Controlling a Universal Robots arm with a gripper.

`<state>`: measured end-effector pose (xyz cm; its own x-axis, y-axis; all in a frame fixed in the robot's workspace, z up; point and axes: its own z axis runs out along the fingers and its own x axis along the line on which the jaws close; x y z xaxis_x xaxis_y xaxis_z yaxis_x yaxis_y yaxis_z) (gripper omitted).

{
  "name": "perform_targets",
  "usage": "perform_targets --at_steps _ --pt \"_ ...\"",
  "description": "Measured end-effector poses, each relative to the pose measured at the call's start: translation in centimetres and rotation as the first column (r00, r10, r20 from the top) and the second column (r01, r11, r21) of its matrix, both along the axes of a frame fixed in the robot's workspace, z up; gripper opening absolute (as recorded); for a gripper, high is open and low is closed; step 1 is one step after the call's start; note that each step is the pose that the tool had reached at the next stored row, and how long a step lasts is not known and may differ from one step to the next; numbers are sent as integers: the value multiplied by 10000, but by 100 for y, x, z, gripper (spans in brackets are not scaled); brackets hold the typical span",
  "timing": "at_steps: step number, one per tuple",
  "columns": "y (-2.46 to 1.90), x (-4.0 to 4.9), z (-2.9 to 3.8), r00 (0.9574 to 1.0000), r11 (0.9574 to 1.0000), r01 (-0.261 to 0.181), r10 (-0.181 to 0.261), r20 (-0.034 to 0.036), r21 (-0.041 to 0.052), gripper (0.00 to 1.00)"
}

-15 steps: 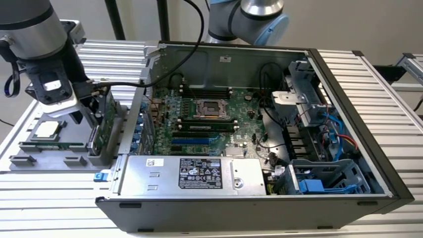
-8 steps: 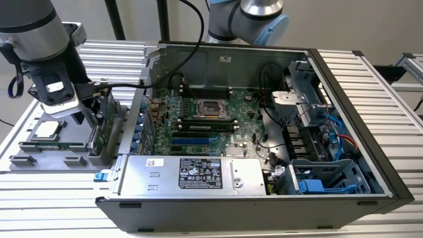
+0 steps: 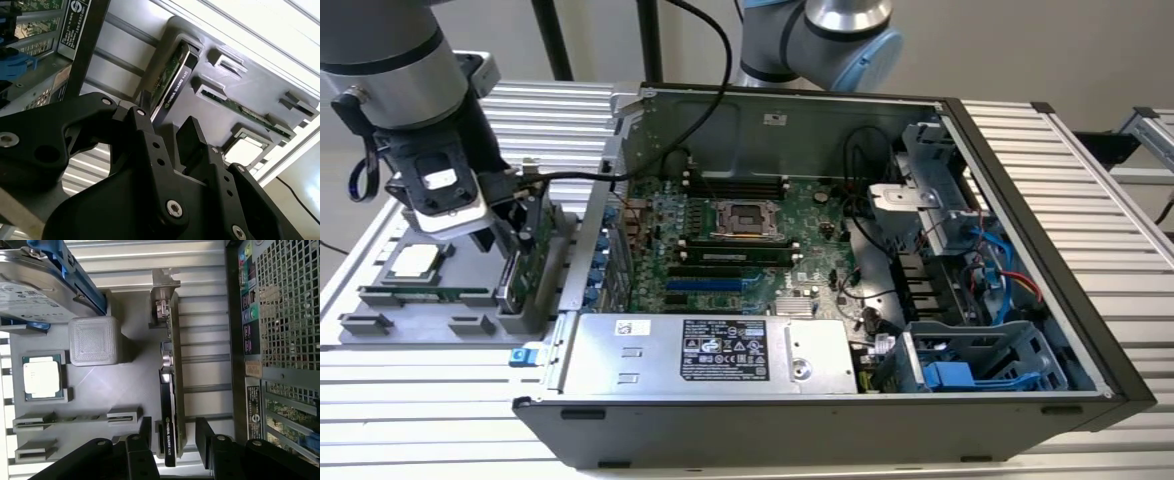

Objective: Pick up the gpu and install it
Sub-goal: 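Pick up the gpu and move the gpu toward the slot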

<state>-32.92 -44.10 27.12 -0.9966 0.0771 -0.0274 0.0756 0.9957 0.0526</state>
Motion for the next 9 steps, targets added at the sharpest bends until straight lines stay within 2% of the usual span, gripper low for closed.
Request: perform_targets --at_steps 9 --pt "17 14 -109 10000 10000 -1 1 -1 -1 100"
